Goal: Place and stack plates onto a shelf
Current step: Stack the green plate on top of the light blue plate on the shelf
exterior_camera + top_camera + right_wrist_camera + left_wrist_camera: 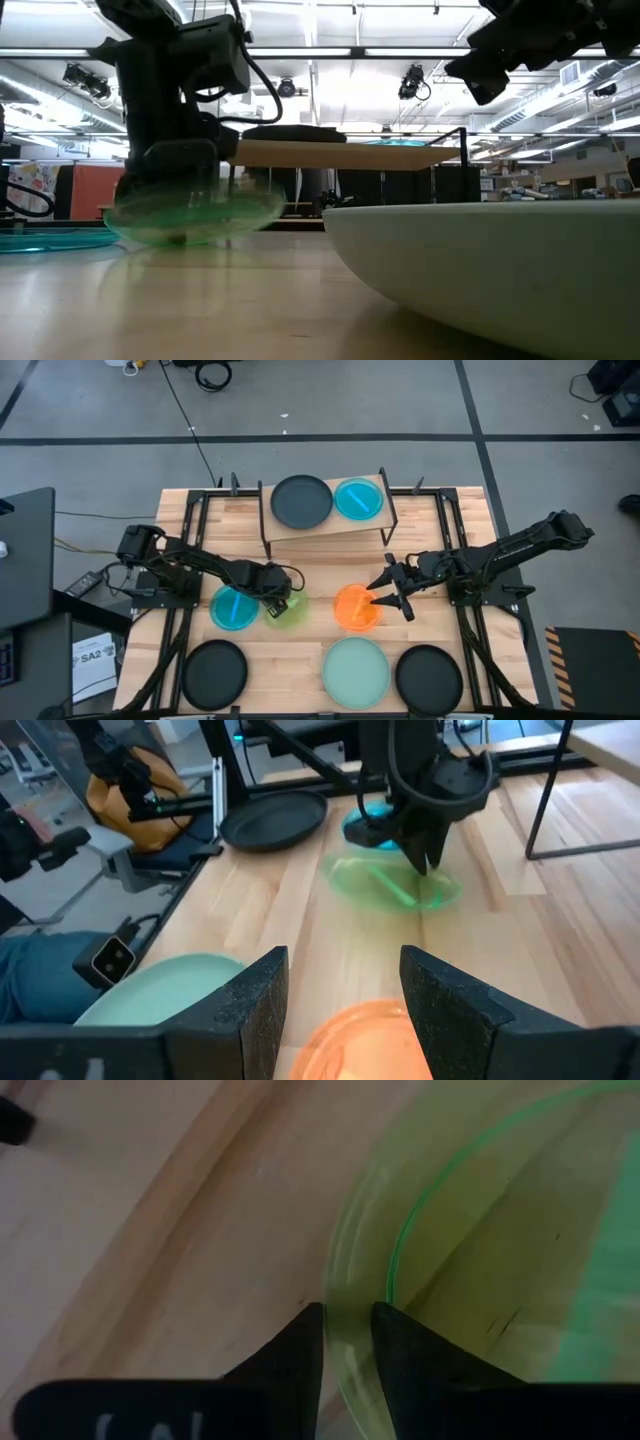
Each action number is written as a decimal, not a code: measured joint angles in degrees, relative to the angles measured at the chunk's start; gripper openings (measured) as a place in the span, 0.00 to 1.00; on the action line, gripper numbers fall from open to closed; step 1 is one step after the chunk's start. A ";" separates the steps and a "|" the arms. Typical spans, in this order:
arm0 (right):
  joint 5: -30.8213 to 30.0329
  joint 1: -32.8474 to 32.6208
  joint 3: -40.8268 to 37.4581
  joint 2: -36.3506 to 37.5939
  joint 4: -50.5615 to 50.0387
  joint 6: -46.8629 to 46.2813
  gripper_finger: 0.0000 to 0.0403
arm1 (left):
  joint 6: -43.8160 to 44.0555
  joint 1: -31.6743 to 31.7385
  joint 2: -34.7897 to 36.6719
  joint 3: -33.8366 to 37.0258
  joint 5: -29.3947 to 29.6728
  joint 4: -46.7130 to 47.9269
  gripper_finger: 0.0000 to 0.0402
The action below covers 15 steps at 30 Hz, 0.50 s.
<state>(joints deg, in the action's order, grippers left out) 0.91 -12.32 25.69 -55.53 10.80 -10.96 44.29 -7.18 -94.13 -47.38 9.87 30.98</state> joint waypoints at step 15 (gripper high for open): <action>0.00 0.00 0.00 -0.56 0.98 0.15 0.49 | -0.03 0.00 0.14 0.03 -2.52 0.22 0.07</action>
<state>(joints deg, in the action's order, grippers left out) 0.91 -12.32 25.69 -56.10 11.77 -10.81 44.26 -7.18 -94.00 -47.35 7.35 31.20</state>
